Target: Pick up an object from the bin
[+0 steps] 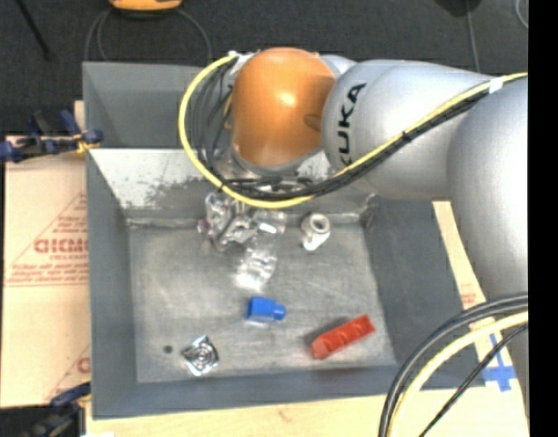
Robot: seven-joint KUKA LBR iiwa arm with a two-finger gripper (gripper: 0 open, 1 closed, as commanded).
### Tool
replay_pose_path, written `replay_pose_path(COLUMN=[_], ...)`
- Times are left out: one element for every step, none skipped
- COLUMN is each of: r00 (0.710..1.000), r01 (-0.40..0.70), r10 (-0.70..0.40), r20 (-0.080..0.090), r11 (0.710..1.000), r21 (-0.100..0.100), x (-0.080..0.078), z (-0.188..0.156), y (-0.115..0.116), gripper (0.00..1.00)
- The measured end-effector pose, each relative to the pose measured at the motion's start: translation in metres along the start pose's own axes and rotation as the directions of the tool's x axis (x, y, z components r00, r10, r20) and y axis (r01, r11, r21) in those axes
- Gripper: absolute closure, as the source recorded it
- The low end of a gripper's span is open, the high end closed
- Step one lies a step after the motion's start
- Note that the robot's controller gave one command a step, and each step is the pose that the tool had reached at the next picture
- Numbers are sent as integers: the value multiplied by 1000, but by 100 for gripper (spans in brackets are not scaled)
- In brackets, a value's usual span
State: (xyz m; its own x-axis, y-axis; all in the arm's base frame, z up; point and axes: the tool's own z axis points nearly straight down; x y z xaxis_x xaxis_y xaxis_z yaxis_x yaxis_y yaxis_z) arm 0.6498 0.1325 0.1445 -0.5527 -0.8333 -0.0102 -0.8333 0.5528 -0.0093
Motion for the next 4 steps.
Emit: replay_pose_path(r00=[973,973,990,969], r01=[-229,-231,139,246], r10=[229,231,-139,-246], r20=[-8,-7,-4,-2], r11=[973,973,990,969], r21=[-9,-7,-5,0], x=[-6,-5,38,41], z=[15,14,65,-56], y=[35,34,35,3], gripper=[100,0,0,0])
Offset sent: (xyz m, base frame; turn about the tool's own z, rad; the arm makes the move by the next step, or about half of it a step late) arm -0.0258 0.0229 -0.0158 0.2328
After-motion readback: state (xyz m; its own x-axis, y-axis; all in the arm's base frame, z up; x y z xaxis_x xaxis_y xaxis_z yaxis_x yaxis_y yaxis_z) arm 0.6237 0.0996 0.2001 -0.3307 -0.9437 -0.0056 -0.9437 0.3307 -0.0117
